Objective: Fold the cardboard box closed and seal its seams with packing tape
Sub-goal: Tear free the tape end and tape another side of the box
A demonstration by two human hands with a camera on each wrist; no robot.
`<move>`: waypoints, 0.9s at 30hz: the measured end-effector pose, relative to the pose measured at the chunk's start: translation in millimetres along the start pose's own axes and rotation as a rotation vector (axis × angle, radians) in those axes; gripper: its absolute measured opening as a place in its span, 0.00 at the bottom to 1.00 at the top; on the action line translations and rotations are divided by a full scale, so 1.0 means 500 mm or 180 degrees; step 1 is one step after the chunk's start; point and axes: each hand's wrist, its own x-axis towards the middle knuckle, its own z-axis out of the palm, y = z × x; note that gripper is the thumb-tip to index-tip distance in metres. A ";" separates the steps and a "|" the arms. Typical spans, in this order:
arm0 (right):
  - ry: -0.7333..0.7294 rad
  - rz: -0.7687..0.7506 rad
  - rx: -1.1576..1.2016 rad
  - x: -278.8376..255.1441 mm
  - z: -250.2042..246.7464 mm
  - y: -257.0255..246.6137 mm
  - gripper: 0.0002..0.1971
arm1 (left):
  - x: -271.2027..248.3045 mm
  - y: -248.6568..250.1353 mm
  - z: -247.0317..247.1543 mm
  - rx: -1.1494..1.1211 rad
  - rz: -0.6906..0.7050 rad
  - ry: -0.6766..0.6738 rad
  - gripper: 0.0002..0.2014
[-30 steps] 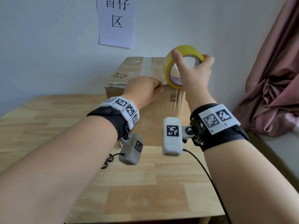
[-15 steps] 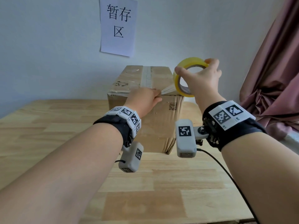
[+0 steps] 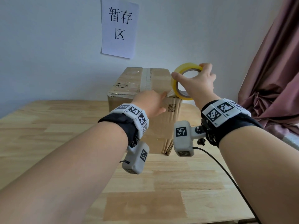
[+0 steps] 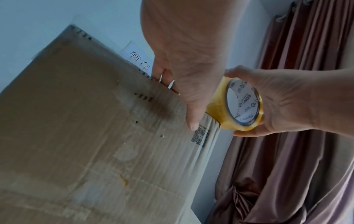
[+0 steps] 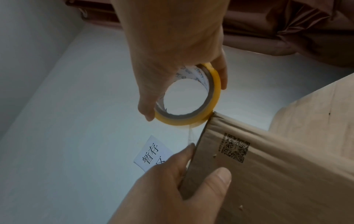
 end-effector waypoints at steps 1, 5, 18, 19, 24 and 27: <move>-0.0009 -0.0027 0.0002 -0.003 0.005 -0.004 0.45 | -0.004 -0.010 0.001 -0.0031 -0.0027 0.0000 0.30; -0.0039 -0.0164 0.0093 -0.027 0.049 -0.025 0.45 | -0.026 -0.062 0.006 -0.0174 -0.0278 -0.0126 0.32; -0.0101 0.0022 0.0288 -0.030 0.057 -0.049 0.43 | -0.041 -0.056 -0.014 -0.0599 -0.0207 -0.0409 0.36; -0.0133 0.0034 0.0264 -0.028 0.054 -0.053 0.43 | -0.045 -0.056 -0.013 -0.0693 -0.0202 -0.0374 0.35; -0.0239 -0.0217 0.0035 -0.020 0.035 -0.084 0.42 | -0.053 -0.053 -0.022 -0.0960 -0.0183 -0.0373 0.34; -0.0171 -0.0262 -0.0296 -0.009 0.003 -0.071 0.40 | -0.053 -0.051 -0.018 -0.0840 -0.0154 -0.0346 0.35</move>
